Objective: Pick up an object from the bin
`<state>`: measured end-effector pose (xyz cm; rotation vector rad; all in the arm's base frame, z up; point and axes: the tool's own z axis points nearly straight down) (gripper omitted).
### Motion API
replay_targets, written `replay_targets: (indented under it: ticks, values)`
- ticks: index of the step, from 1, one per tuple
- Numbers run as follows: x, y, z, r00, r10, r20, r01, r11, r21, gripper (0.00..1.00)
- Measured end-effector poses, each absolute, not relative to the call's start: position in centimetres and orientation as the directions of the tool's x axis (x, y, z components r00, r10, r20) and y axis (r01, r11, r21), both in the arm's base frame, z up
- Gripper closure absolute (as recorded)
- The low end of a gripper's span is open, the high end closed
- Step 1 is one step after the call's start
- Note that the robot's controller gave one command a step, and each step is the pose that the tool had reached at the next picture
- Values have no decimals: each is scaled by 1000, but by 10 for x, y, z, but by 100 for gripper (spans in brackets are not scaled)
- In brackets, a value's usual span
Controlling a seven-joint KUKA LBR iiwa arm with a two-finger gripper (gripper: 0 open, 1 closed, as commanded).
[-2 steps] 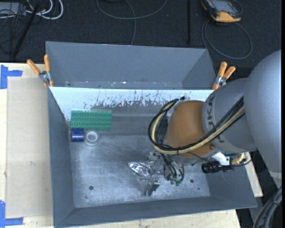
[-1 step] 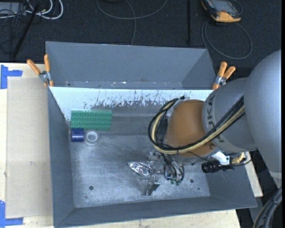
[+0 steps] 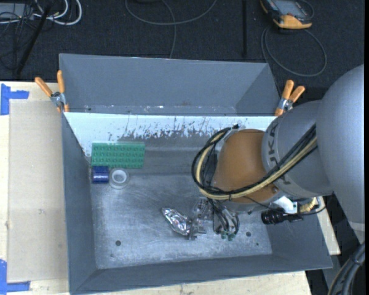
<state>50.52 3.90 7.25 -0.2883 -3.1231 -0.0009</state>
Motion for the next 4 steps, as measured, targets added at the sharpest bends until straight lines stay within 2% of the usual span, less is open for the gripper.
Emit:
replay_targets:
  ticks: [1, 2, 4]
  values:
    - [505, 39, 76, -984, 179, 2, 179, 984, 0, 100]
    - [505, 39, 103, -985, 175, 0, 175, 985, 1, 100]
    - [507, 38, 194, -987, 162, -4, 162, 987, 2, 100]
